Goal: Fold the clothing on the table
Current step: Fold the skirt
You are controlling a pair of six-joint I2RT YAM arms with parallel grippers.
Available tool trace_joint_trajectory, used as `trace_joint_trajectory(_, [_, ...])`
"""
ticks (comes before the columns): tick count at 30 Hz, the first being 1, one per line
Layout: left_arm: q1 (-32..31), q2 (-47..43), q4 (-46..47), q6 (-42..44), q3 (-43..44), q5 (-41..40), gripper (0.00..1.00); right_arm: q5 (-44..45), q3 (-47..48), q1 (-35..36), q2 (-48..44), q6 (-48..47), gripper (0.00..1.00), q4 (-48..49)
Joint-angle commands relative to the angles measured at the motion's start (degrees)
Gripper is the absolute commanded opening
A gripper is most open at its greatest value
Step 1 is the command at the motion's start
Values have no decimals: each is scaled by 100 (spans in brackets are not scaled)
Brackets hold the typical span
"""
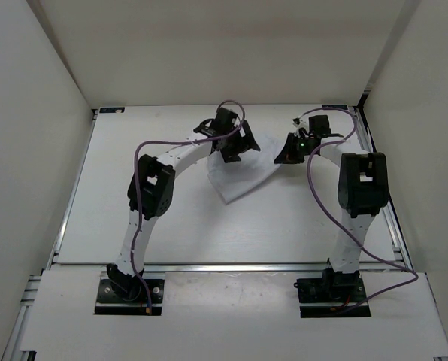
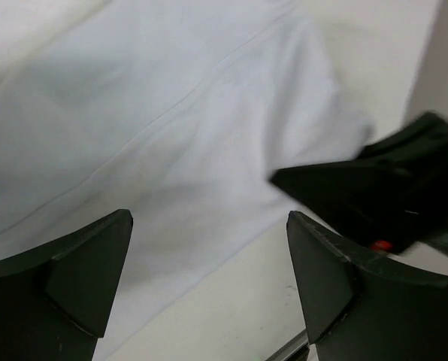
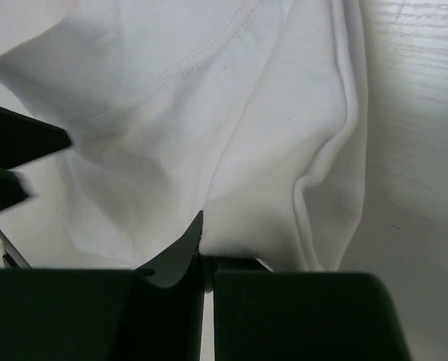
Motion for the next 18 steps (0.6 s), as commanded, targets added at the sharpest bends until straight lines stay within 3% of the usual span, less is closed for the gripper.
trace_joint_trajectory(1, [40, -743, 105, 430, 728, -95, 0, -30, -75, -54, -326, -29, 0, 146])
trace_joint_trajectory(3, [93, -962, 447, 282, 537, 134, 2, -38, -75, -97, -343, 23, 0, 163])
trace_joint_trajectory(6, [128, -1435, 1158, 27, -130, 117, 38, -56, -66, -124, -344, -29, 0, 146])
trace_joint_trajectory(8, [146, -1709, 1562, -61, -632, 126, 45, -29, -31, -115, -370, -56, 0, 146])
trace_joint_trajectory(10, [233, -2007, 2063, -132, -1079, 240, 71, -56, -48, -150, -344, -12, 0, 129])
trace_joint_trajectory(11, [208, -2087, 2378, -132, -1308, 318, 98, -73, -40, -167, -387, -29, 0, 137])
trace_joint_trajectory(18, [321, -3028, 4427, 9, -2576, 232, 99, -82, -66, -194, -405, -56, 0, 172])
